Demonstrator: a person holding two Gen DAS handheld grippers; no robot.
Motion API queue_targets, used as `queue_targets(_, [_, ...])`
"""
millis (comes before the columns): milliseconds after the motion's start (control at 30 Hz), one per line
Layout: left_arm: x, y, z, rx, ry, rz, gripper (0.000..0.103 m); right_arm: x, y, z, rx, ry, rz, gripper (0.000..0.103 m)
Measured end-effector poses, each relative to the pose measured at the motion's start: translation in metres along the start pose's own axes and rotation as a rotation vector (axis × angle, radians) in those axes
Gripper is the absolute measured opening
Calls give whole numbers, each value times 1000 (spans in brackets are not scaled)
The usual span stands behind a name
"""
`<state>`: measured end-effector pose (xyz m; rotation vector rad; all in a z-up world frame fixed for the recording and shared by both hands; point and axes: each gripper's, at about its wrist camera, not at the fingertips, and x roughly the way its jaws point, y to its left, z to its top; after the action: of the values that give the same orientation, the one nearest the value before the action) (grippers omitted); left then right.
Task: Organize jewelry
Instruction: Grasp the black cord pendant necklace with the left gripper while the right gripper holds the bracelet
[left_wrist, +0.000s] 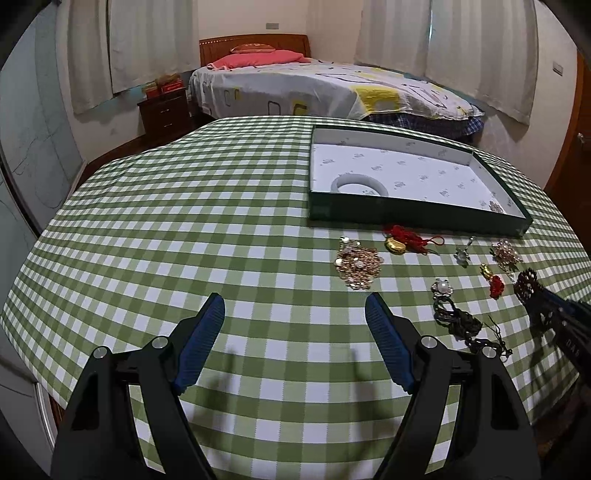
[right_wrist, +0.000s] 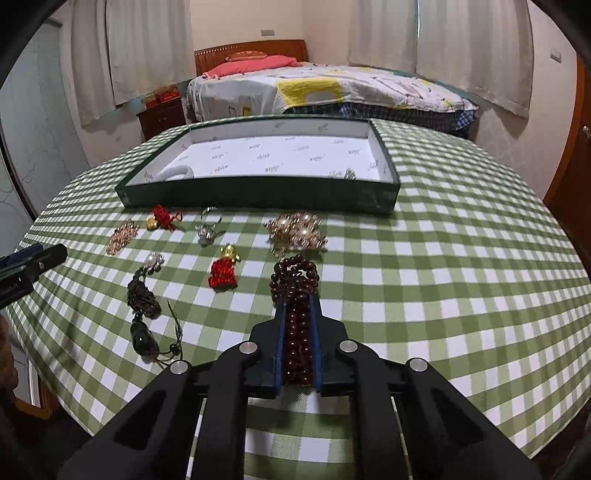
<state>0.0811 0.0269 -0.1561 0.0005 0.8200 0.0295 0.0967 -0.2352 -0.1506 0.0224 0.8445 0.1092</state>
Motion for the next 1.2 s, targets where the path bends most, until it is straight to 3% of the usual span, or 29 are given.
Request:
queue_targets(700, [-6, -66, -3, 91, 23, -65, 77, -25, -46, -1, 91, -48, -14, 12])
queue_targets(1200, [6, -124, -16, 223, 77, -140, 77, -25, -59, -3, 144, -53, 10, 12])
